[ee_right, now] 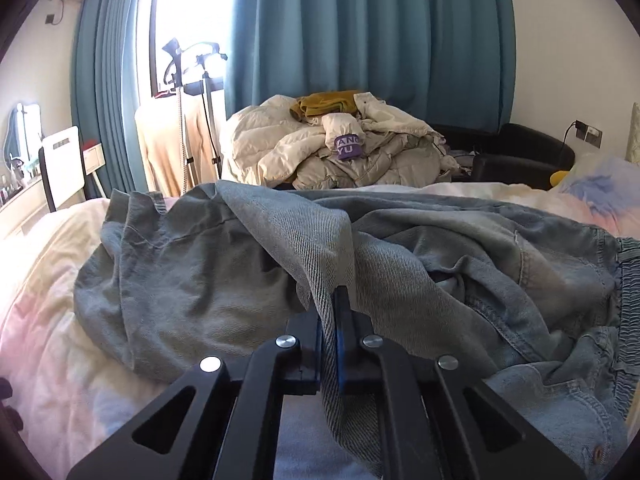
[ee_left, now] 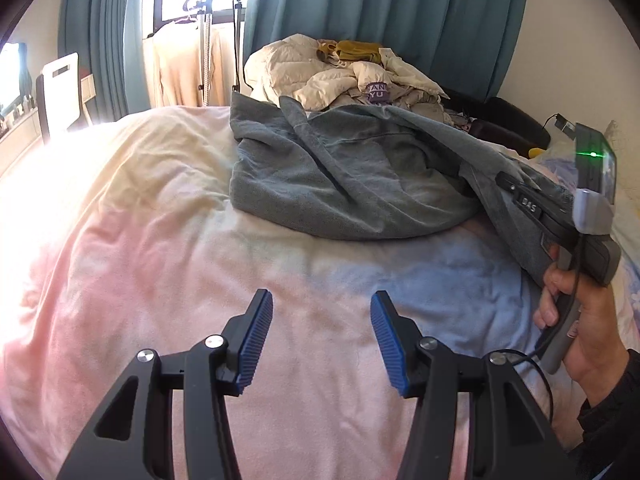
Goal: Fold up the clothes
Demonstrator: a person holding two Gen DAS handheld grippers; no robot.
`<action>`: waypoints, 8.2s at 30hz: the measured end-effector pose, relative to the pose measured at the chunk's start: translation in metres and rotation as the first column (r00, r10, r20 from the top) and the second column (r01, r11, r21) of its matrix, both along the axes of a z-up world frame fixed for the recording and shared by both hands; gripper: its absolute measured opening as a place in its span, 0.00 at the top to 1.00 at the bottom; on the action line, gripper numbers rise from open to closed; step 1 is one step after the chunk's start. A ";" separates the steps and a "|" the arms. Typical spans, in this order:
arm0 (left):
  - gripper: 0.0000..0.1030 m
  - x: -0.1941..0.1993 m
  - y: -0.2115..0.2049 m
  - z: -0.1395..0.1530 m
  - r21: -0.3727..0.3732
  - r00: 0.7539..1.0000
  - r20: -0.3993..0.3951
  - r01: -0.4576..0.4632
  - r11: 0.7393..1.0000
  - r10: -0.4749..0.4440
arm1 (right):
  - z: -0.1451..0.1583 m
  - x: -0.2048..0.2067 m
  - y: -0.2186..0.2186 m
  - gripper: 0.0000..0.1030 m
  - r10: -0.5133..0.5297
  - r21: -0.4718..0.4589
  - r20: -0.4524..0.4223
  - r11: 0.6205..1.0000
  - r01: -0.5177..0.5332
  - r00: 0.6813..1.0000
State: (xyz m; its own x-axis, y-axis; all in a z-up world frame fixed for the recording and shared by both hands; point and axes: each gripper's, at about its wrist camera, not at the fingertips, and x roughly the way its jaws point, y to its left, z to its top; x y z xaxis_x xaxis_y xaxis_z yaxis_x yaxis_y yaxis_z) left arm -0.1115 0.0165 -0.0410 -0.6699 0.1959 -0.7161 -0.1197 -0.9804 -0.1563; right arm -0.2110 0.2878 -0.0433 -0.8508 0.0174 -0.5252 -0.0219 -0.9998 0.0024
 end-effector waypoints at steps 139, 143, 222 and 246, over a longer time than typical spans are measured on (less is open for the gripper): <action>0.79 -0.193 0.144 -0.013 -0.519 0.992 0.124 0.036 0.854 0.034 | -0.005 0.122 0.050 0.56 -0.199 -0.255 0.160 0.938 0.235 0.967; 0.93 -0.179 0.114 0.012 -0.491 0.992 0.090 -0.033 0.870 0.088 | 0.002 0.127 0.049 0.56 -0.204 -0.240 0.139 0.942 0.233 0.969; 0.98 -0.118 0.024 0.082 -0.160 0.952 -0.169 -0.282 0.946 0.255 | -0.031 0.114 0.051 0.49 -0.178 -0.371 0.239 0.892 0.259 0.955; 0.97 0.055 -0.205 -0.015 0.132 0.744 0.248 -0.661 0.739 0.621 | 0.001 0.165 0.062 0.49 -0.237 -0.412 0.208 0.859 0.305 0.949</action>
State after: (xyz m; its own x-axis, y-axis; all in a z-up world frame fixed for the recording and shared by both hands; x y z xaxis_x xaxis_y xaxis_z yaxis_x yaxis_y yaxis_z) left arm -0.0564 -0.1881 -0.0555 -0.5549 -0.0835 -0.8277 0.5747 -0.7578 -0.3089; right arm -0.0463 0.3495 -0.0420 -0.7595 -0.0219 -0.6502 -0.3259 -0.8522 0.4094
